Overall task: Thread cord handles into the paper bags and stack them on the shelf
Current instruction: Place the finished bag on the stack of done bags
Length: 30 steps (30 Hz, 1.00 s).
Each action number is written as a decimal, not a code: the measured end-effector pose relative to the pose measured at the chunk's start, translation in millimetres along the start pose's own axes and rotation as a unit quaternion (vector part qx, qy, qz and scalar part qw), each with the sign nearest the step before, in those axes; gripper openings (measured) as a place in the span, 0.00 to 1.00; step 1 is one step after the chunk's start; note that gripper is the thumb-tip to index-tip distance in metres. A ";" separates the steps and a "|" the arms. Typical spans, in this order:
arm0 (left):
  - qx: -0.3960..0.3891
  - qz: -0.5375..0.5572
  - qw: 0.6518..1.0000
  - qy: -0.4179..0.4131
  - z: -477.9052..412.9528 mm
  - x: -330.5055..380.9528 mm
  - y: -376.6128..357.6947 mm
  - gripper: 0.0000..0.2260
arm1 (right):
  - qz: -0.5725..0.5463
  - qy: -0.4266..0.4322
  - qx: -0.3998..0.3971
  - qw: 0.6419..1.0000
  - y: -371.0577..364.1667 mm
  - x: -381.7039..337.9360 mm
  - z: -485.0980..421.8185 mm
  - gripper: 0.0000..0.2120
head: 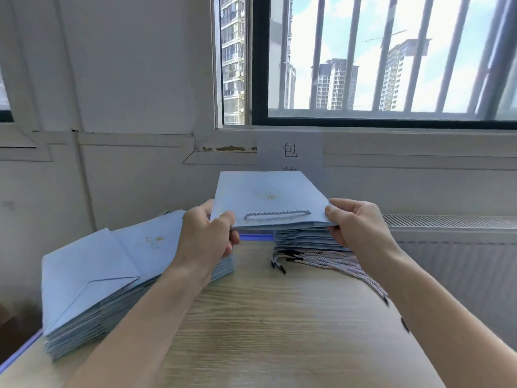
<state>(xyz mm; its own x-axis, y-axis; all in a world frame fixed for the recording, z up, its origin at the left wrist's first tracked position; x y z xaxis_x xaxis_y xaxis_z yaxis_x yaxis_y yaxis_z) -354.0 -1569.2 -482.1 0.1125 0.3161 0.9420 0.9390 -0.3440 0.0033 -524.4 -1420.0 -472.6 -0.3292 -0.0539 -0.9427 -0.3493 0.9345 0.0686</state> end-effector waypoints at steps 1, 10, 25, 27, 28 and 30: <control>-0.008 -0.018 1.000 -0.019 -8.5 3.1 -9.3 0.09 | 0.059 0.036 0.016 0.997 7.4 -3.8 -10.2 0.13; -0.074 -0.272 0.953 -0.108 -83.1 13.0 -111.4 0.18 | 0.357 0.095 0.084 0.925 49.8 -3.0 -111.7 0.20; -0.049 -0.306 0.949 -0.062 -79.9 -75.8 -149.4 0.20 | 0.337 0.010 0.048 0.940 22.6 87.1 -121.1 0.15; -0.084 -0.233 0.969 -0.016 -74.3 -82.5 -154.0 0.20 | 0.326 -0.005 0.035 0.945 17.6 92.4 -117.7 0.14; -0.092 -0.229 0.969 -0.015 -71.2 -86.5 -154.8 0.19 | 0.336 -0.004 0.031 0.941 15.7 93.8 -115.0 0.11; -0.098 -0.253 0.961 -0.044 -69.5 -93.4 -155.4 0.20 | 0.349 -0.001 0.032 0.937 15.3 94.1 -112.4 0.10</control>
<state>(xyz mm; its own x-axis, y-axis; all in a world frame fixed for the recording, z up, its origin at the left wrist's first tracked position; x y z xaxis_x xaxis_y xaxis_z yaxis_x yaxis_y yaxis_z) -532.9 -1606.8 -547.3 -0.3083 0.5575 0.7708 0.8025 -0.2828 0.5255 -659.4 -1450.2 -523.6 -0.4553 0.5786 -0.6767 0.0031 0.7611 0.6486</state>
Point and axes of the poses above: each hand's wrist, its own z-axis away from the middle knuckle, its own y-axis out of the back of the hand, x = y × z, the point moved 1 cm from there along -z, towards the middle knuckle, and after that the axes turned 11 degrees about x, right-handed, at the moved point
